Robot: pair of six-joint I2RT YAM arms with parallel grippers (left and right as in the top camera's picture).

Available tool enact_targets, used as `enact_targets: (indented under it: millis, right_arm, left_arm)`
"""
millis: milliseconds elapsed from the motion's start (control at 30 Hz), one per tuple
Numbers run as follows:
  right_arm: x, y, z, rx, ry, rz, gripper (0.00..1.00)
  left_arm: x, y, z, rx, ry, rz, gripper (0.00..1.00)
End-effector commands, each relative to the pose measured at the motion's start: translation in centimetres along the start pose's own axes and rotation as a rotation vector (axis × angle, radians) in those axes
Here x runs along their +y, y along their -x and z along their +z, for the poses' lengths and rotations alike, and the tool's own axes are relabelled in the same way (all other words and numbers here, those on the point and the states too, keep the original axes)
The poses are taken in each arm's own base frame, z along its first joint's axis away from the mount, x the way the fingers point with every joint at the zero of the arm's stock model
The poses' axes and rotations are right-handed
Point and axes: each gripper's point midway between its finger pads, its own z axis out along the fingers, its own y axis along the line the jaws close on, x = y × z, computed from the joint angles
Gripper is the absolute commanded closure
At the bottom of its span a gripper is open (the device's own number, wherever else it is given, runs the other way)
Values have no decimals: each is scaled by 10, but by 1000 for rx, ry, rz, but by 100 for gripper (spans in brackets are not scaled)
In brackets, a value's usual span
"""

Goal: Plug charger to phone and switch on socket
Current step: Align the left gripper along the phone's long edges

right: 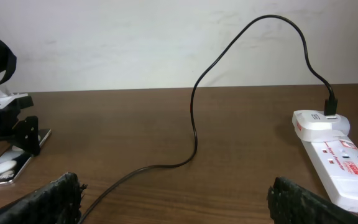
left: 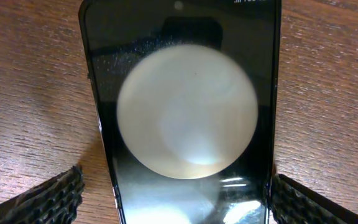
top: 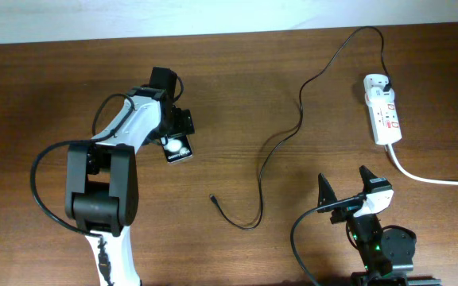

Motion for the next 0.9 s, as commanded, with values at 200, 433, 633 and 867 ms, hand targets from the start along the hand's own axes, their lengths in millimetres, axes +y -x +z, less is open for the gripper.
enact_targets:
  millis: [200,433,633,867]
  right_arm:
    - [1,-3,0,9,4,2,2]
    - [1,-3,0,8,4,1,1]
    - [1,-3,0,8,4,1,1]
    - [1,-3,0,8,4,1,2]
  left_arm:
    - [8,-36,19,154,33,8,6]
    - [4,-31,20,133,23,10,5]
    - [4,-31,20,129,22,9,5]
    - [-3,-35,20,152,-19,7,12]
